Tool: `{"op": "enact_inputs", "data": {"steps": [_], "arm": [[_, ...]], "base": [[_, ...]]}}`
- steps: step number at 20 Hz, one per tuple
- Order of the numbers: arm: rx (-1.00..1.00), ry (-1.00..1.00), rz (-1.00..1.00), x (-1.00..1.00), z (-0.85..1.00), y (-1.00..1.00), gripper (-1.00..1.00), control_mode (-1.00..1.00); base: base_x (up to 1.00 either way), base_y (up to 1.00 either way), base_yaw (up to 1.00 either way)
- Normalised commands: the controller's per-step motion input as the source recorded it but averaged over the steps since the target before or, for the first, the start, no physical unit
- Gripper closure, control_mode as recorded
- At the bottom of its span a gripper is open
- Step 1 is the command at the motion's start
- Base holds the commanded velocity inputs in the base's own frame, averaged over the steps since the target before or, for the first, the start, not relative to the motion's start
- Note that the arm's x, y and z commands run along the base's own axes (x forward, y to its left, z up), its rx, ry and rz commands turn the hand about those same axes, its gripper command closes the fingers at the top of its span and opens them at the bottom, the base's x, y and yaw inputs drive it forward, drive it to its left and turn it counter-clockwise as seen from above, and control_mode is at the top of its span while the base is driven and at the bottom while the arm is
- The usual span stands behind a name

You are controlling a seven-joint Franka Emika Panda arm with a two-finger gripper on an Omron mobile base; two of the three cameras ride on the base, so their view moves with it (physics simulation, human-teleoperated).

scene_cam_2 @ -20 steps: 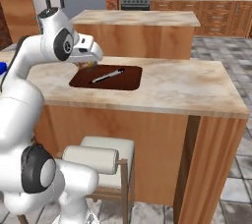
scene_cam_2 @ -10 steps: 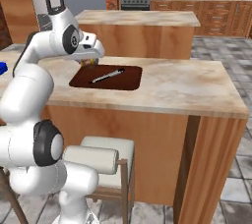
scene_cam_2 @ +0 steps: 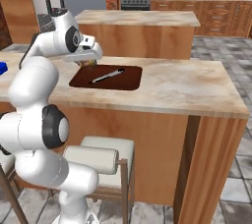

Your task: Gather the mushroom and avocado from the fridge and place them on a tray on the dining counter. Then gather the steak and chicken drumstick from the fridge and place them on the other tray.

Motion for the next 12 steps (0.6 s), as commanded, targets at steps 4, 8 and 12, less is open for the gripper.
{"op": "enact_inputs", "data": {"steps": [4,8,12], "arm": [[0.0,0.06,0.0,0.24,-0.2,0.22,1.0,-1.0],[0.0,0.05,0.0,0.24,-0.23,0.16,1.0,-1.0],[0.0,0.04,0.0,0.24,-0.2,0.1,1.0,-1.0]], "base": [[0.0,0.0,0.0],[0.0,0.0,0.0],[0.0,0.0,0.0]]}}
